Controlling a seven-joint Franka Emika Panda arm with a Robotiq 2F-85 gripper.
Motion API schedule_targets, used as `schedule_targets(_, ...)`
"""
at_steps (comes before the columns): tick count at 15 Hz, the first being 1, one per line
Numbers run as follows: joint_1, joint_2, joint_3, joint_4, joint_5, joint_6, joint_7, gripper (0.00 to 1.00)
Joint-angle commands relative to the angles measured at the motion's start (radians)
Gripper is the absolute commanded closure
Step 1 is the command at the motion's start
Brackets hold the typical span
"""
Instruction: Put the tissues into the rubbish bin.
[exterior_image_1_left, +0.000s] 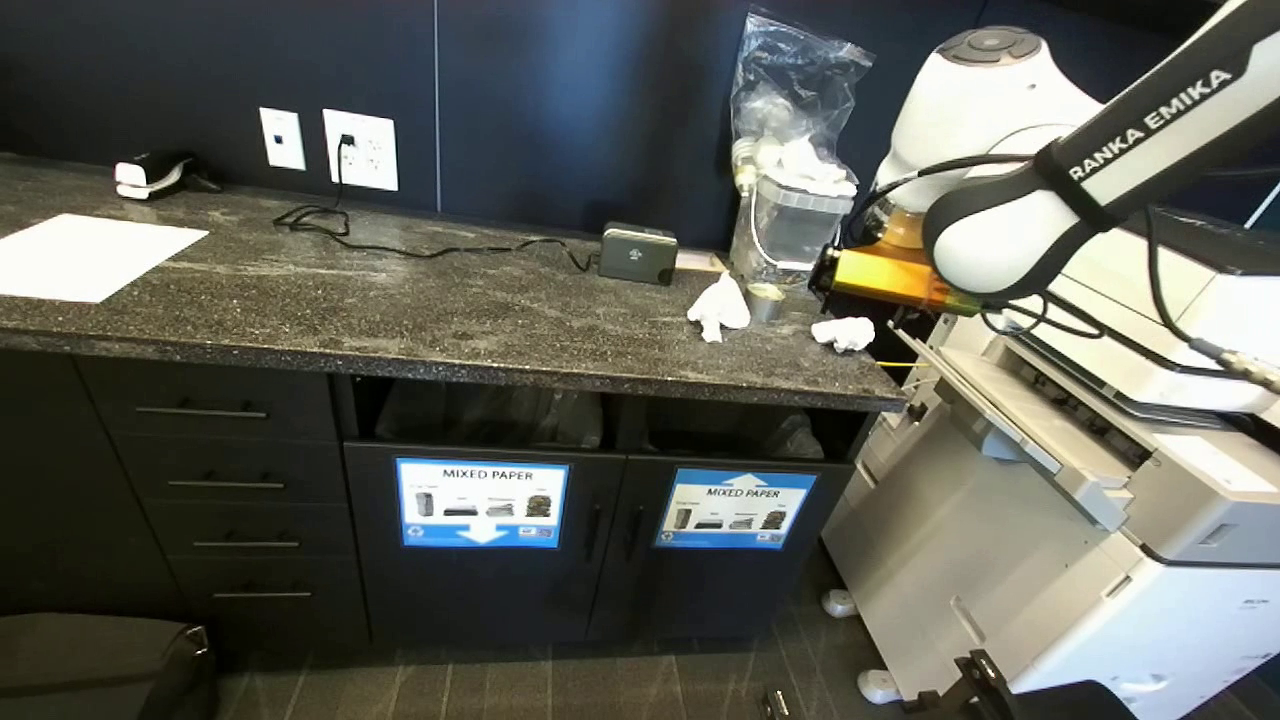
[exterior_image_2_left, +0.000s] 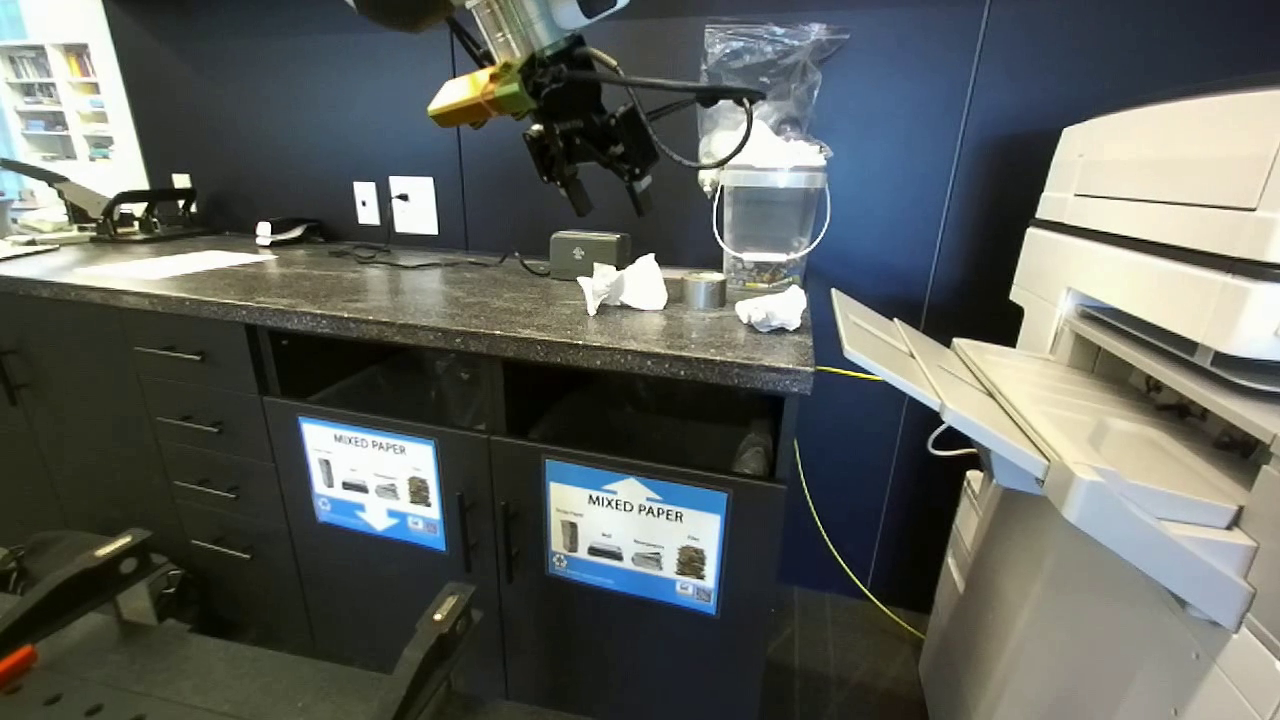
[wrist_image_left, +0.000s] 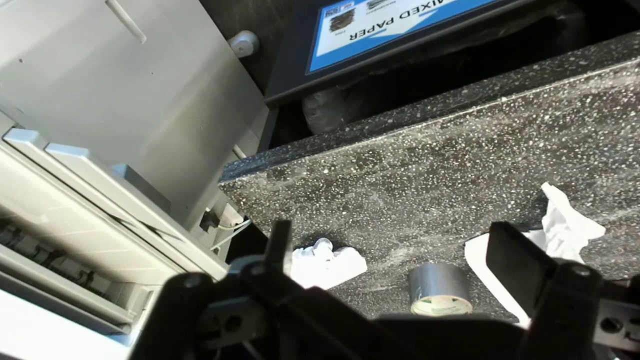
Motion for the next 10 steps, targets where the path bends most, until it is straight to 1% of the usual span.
schedule_targets(1,0.06,0.224,-0.017,0.183,-0.266,-0.082,0.273,0.0)
schedule_targets(3,0.126,0.327,-0.063,0.274,-0.435,-0.115,0.417,0.0)
schedule_targets(5,0.183,0.449,-0.101,0.383,-0.598,-0.152,0.529,0.0)
schedule_targets(7,0.235,0.565,-0.138,0.496,-0.708,-0.195,0.615,0.0)
schedule_targets(9,0.274,0.668,-0.169,0.609,-0.776,-0.232,0.673,0.0)
schedule_targets(10,0.423,0.674,-0.342,0.667,-0.715,-0.17,0.677,0.0)
